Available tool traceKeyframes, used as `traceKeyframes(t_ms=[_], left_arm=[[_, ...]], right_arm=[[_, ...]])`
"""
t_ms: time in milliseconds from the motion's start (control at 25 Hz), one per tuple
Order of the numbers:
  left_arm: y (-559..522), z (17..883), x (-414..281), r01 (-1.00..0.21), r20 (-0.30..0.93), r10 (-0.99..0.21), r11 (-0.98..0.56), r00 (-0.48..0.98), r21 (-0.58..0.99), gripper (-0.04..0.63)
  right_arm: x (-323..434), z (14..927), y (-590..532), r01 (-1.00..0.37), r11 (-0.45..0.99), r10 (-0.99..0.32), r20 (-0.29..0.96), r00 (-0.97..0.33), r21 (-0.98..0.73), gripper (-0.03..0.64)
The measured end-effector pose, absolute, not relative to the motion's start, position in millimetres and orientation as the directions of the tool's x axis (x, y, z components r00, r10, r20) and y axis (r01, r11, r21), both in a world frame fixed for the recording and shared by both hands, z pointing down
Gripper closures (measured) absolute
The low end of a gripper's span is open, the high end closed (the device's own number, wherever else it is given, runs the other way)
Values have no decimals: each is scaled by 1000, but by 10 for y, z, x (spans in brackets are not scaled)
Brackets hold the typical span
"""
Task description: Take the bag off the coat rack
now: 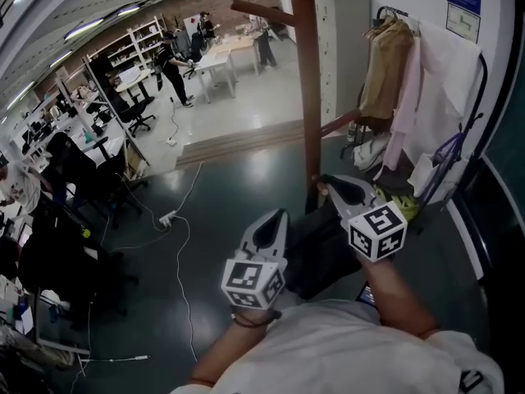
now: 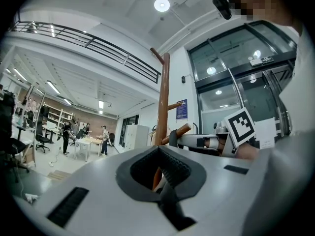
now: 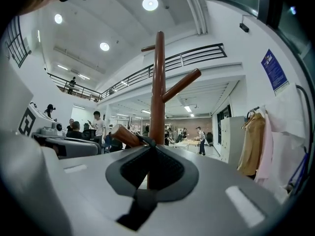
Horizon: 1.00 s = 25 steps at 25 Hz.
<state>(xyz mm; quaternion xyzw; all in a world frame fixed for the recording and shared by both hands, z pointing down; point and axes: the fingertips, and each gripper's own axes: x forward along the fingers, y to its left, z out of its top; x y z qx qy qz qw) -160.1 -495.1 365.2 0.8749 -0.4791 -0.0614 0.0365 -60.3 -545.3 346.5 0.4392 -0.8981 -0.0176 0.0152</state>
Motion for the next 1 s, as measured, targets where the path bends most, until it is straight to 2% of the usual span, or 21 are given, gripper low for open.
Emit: traceKeyframes(t_ms=[1000], left_arm=[[-4267, 3627, -1473, -821, -73, -829, -560, 555, 114, 589]], right_arm=[[-396, 3329, -4669, -797, 596, -803, -84, -590, -97, 593]])
